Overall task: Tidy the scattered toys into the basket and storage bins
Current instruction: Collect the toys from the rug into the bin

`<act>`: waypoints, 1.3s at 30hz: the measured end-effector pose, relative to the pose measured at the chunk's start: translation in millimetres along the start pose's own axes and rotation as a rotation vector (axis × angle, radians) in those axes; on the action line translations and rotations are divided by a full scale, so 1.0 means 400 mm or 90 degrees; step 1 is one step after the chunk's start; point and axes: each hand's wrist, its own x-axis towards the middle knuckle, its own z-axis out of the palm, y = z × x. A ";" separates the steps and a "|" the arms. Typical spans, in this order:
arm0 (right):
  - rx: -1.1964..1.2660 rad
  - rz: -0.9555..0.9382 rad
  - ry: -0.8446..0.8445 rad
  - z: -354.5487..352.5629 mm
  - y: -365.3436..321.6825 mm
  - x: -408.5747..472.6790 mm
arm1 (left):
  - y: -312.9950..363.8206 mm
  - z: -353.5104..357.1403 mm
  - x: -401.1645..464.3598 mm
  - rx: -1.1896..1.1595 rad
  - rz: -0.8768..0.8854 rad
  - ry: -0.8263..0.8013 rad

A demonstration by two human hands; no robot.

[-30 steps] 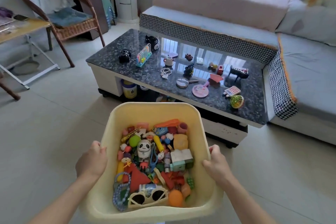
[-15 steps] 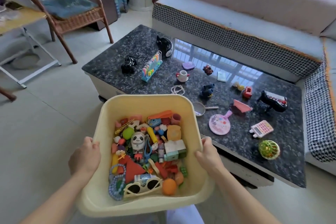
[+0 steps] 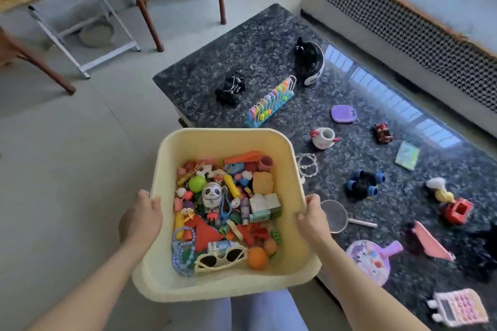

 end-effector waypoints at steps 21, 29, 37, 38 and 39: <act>0.190 -0.094 0.246 -0.107 -0.353 0.277 | 0.123 0.033 0.249 -0.040 -0.008 -0.147; 0.091 -0.022 0.008 -0.062 -0.586 0.584 | 0.162 0.045 0.317 -0.045 -0.040 -0.132; -0.097 0.020 -0.118 0.036 -0.578 0.741 | 0.184 0.058 0.356 -0.018 -0.039 -0.117; -0.079 0.028 -0.113 0.044 -0.571 0.758 | 0.186 0.062 0.361 -0.019 -0.041 -0.115; -0.058 0.037 -0.101 0.049 -0.564 0.772 | 0.186 0.066 0.365 -0.019 -0.045 -0.113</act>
